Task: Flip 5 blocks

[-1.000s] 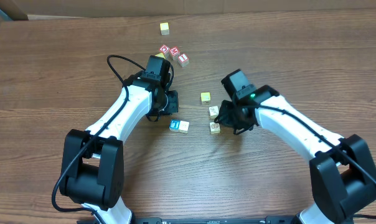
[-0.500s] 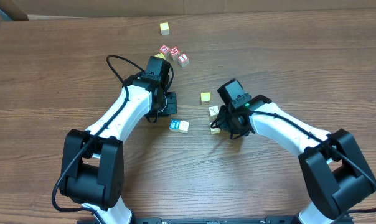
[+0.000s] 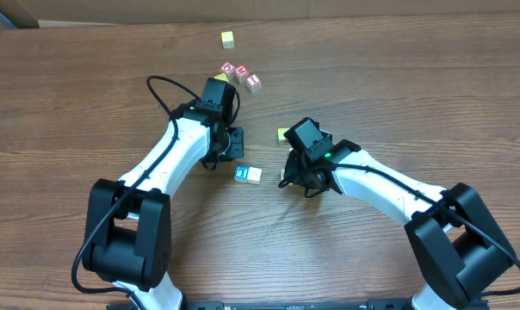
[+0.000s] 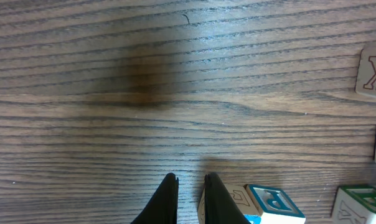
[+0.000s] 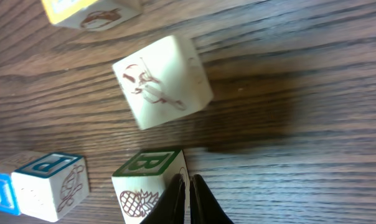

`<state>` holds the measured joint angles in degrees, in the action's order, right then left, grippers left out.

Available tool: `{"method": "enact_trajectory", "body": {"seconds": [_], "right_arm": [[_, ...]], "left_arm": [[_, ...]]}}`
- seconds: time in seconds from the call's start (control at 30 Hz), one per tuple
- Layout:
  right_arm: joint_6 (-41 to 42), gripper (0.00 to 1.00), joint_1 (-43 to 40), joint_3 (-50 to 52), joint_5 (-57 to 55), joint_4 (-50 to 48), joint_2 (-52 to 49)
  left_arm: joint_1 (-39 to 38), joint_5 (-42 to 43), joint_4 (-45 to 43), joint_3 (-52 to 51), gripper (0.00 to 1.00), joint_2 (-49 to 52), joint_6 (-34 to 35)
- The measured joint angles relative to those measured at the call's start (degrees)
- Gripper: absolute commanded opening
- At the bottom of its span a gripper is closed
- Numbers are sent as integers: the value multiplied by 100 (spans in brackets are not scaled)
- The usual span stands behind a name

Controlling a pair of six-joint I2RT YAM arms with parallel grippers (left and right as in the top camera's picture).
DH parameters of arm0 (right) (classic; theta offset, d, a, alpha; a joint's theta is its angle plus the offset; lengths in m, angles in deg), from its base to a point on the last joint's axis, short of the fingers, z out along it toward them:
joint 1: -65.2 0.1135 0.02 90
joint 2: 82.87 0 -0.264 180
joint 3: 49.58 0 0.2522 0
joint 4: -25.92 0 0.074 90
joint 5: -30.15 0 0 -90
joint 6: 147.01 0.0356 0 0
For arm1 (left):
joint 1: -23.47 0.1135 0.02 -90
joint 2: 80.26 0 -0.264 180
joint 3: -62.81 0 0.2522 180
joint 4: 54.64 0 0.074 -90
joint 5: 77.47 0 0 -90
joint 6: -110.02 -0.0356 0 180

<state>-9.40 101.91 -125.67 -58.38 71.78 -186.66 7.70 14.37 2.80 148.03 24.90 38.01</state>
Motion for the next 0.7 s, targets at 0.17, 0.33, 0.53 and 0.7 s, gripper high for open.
{"method": "enact_trajectory", "body": {"seconds": [0.17, 0.33, 0.53, 0.7], "right_arm": [[15, 7, 81, 0, 0, -101, 0], [184, 7, 120, 0, 48, -149, 0], [555, 7, 149, 0, 107, -149, 0], [726, 7, 160, 0, 114, -225, 0]], "left_arm": [[0, 0, 0, 0, 9, 0, 0], [0, 0, 0, -2, 9, 0, 0], [0, -2, 17, -20, 9, 0, 0], [0, 0, 48, -28, 9, 0, 0]]}}
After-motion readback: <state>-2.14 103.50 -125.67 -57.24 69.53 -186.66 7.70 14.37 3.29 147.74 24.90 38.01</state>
